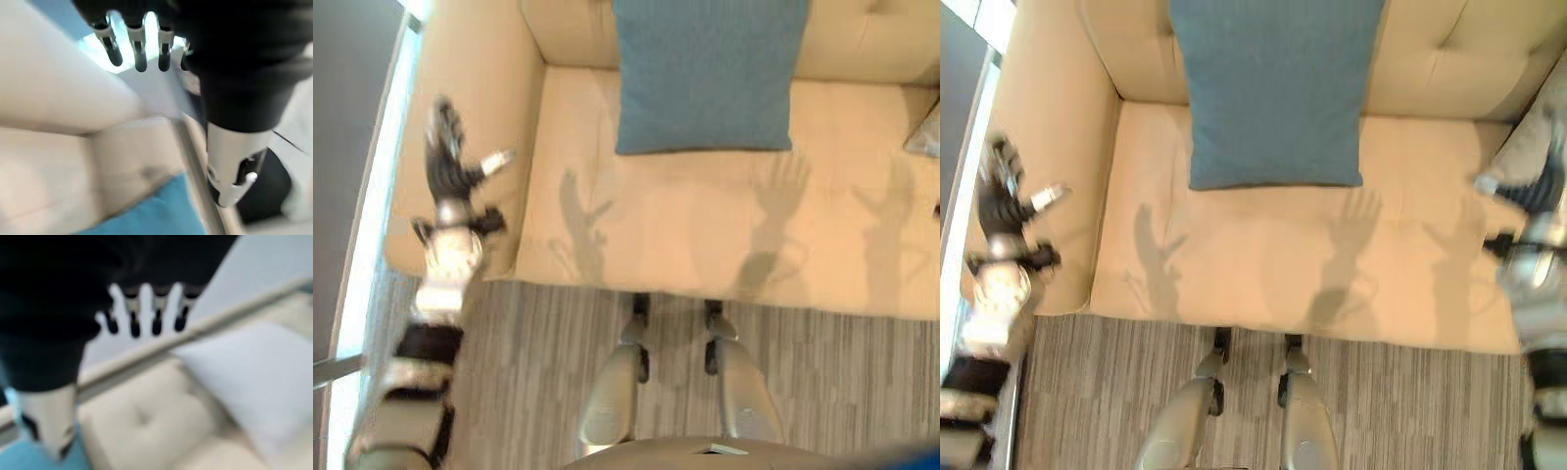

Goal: Pick up all the scattered cushions and arrange them neatly on the sofa.

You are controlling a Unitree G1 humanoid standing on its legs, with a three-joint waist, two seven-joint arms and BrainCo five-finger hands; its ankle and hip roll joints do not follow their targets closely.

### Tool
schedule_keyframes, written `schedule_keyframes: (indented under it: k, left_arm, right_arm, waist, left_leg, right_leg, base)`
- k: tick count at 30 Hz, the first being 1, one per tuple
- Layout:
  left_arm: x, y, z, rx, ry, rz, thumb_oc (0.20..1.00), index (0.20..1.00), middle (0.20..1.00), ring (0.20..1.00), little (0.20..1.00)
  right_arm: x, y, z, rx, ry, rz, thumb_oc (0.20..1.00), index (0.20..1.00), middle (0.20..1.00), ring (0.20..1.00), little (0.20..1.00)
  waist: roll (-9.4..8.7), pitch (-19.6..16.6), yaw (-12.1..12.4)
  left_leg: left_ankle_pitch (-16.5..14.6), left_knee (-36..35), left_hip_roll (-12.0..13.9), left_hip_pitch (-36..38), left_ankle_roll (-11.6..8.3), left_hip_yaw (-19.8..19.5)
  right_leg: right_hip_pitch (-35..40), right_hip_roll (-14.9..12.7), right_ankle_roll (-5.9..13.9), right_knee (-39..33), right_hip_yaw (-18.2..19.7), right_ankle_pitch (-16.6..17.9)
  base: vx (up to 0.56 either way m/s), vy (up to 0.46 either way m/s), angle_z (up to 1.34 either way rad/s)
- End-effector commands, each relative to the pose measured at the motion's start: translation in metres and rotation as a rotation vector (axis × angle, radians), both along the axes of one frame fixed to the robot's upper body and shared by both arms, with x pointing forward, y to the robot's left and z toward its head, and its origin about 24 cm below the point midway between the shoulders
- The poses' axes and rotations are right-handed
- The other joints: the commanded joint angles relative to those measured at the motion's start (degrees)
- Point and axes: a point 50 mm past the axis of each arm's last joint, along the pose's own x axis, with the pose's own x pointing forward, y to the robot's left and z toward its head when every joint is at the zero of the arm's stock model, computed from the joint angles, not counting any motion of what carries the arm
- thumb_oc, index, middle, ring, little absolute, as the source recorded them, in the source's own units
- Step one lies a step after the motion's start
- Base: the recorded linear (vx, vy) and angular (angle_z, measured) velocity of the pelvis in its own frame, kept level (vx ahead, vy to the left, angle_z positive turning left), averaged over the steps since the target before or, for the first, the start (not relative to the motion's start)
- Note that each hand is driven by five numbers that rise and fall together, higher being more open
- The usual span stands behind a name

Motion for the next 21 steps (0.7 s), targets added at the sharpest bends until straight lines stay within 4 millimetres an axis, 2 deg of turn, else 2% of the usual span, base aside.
schedule_keyframes:
  k: [1, 2, 3, 4, 5, 6, 7, 10, 13, 16, 19, 20, 21]
  left_arm:
    - [0.006, -0.017, -0.019, 0.085, 0.093, -0.103, 1.0, 1.0, 1.0, 1.0, 1.0]
    - [0.005, -0.017, -0.02, 0.086, 0.097, -0.104, 1.0, 1.0, 1.0, 1.0, 1.0]
    - [-0.005, -0.017, -0.043, 0.062, 0.181, -0.104, 1.0, 1.0, 1.0, 1.0, 1.0]
    - [-0.026, -0.019, -0.08, 0.016, 0.329, -0.087, 1.0, 1.0, 1.0, 1.0, 1.0]
    - [-0.038, -0.021, -0.098, -0.037, 0.399, -0.079, 1.0, 1.0, 1.0, 1.0, 1.0]
    - [-0.038, -0.021, -0.098, -0.037, 0.4, -0.079, 1.0, 1.0, 1.0, 1.0, 1.0]
    - [-0.059, -0.028, -0.129, -0.074, 0.532, -0.092, 1.0, 1.0, 1.0, 1.0, 1.0]
    - [-0.088, -0.037, -0.168, -0.054, 0.742, -0.097, 1.0, 1.0, 1.0, 1.0, 1.0]
    - [-0.114, -0.042, -0.197, -0.009, 0.925, -0.093, 1.0, 1.0, 1.0, 1.0, 1.0]
    - [-0.134, -0.043, -0.213, 0.002, 1.042, -0.083, 1.0, 1.0, 1.0, 1.0, 1.0]
    - [-0.15, -0.04, -0.223, 0.039, 1.139, -0.075, 1.0, 1.0, 1.0, 1.0, 1.0]
    - [-0.15, -0.04, -0.223, 0.039, 1.139, -0.075, 1.0, 1.0, 1.0, 1.0, 1.0]
    - [-0.156, -0.037, -0.226, 0.08, 1.178, -0.082, 1.0, 1.0, 1.0, 1.0, 1.0]
  right_arm:
    - [-0.002, 0.01, -0.033, 0.019, 0.128, 0.061, 1.0, 1.0, 1.0, 1.0, 1.0]
    - [-0.003, 0.01, -0.034, 0.019, 0.131, 0.061, 1.0, 1.0, 1.0, 1.0, 1.0]
    - [-0.011, 0.013, -0.056, 0.05, 0.203, 0.059, 1.0, 1.0, 1.0, 1.0, 1.0]
    - [-0.022, 0.022, -0.089, 0.136, 0.295, 0.067, 1.0, 1.0, 1.0, 1.0, 1.0]
    - [-0.029, 0.028, -0.109, 0.179, 0.362, 0.071, 1.0, 1.0, 1.0, 1.0, 1.0]
    - [-0.03, 0.029, -0.109, 0.179, 0.363, 0.071, 1.0, 1.0, 1.0, 1.0, 1.0]
    - [-0.042, 0.039, -0.139, 0.238, 0.473, 0.085, 1.0, 1.0, 1.0, 1.0, 1.0]
    - [-0.065, 0.056, -0.182, 0.322, 0.647, 0.098, 1.0, 1.0, 1.0, 1.0, 1.0]
    - [-0.088, 0.076, -0.219, 0.37, 0.827, 0.115, 1.0, 1.0, 1.0, 1.0, 1.0]
    - [-0.112, 0.085, -0.246, 0.395, 0.985, 0.099, 1.0, 1.0, 1.0, 1.0, 1.0]
    - [-0.134, 0.091, -0.264, 0.418, 1.107, 0.067, 1.0, 1.0, 1.0, 1.0, 1.0]
    - [-0.134, 0.091, -0.264, 0.418, 1.107, 0.067, 1.0, 1.0, 1.0, 1.0, 1.0]
    - [-0.141, 0.093, -0.269, 0.411, 1.154, 0.059, 1.0, 1.0, 1.0, 1.0, 1.0]
  waist:
    - [-2.27, -5.23, -0.05]
    - [-2.27, -5.21, -0.08]
    - [-2.37, -5.86, -0.02]
    - [-2.61, -7.25, -0.05]
    - [-2.72, -7.99, 0.22]
    - [-2.72, -7.94, 0.16]
    - [-3.04, -9.42, 0.25]
    - [-3.56, -10.95, 0.75]
    - [-4.13, -12.42, 1.22]
    - [-4.76, -13.11, 1.81]
    - [-5.5, -12.96, 2.51]
    - [-5.52, -12.93, 2.58]
    - [-6.02, -12.24, 2.97]
  left_leg:
    - [-11.41, 4.11, -1.39, 4.8, -1.2, -1.09]
    - [-11.41, 3.96, -1.38, 5.13, -1.21, -1.17]
    - [-11.39, 3.53, -1.31, 6.39, -1.06, -1.37]
    - [-11.42, 2.9, -1.27, 8.28, -0.7, -1.63]
    - [-11.39, 2.27, -1.1, 9.75, -0.5, -1.74]
    - [-11.37, 2.12, -1.07, 10.01, -0.5, -1.78]
    - [-11.42, 1.41, -0.98, 11.92, -0.25, -1.82]
    - [-11.56, 0.25, -0.81, 15.1, -0.02, -1.67]
    - [-11.9, -0.56, -0.87, 17.27, 0.24, -1.23]
    - [-12.35, -0.7, -1.07, 18.76, 0.71, -1.07]
    - [-12.61, -0.9, -1.78, 19.87, 1.38, -0.95]
    - [-12.61, -0.91, -1.79, 19.9, 1.39, -0.88]
    - [-12.7, -1.01, -2.46, 19.81, 1.94, -0.71]
  right_leg:
    - [7.15, -3.02, 4.08, -5.23, -3.43, -2.45]
    - [7.47, -3.01, 4.08, -5.28, -3.52, -2.53]
    - [8.79, -2.93, 3.94, -5.24, -4.0, -2.9]
    - [10.49, -2.67, 3.86, -5.04, -4.23, -3.41]
    - [11.74, -2.62, 3.75, -5.07, -4.57, -3.67]
    - [11.97, -2.59, 3.74, -5.13, -4.61, -3.71]
    - [13.7, -2.4, 3.69, -5.14, -4.75, -3.96]
    - [16.3, -2.2, 3.71, -5.36, -4.99, -4.29]
    - [17.63, -2.06, 3.9, -5.53, -5.12, -4.33]
    - [18.32, -2.13, 4.17, -5.36, -4.87, -4.16]
    - [18.06, -2.69, 4.86, -5.42, -4.5, -2.81]
    - [18.06, -2.69, 4.87, -5.42, -4.43, -2.79]
    - [16.7, -3.39, 6.01, -5.2, -4.15, -1.08]
  base:
    - [0.06, -0.001, 0.19]
    - [0.06, -0.006, 0.32]
    - [0.07, 0.028, 0.27]
    - [0.09, 0.034, 0.2]
    - [0.06, 0.039, 0.12]
    - [0.06, 0.036, 0.14]
    - [0.03, 0.059, 0.18]
    - [0.01, 0.072, 0.1]
    - [-0.04, 0.078, -0.03]
    - [-0.05, 0.092, -0.04]
    - [-0.08, 0.112, -0.14]
    - [-0.17, 0.135, -0.31]
    - [-0.2, 0.122, -0.28]
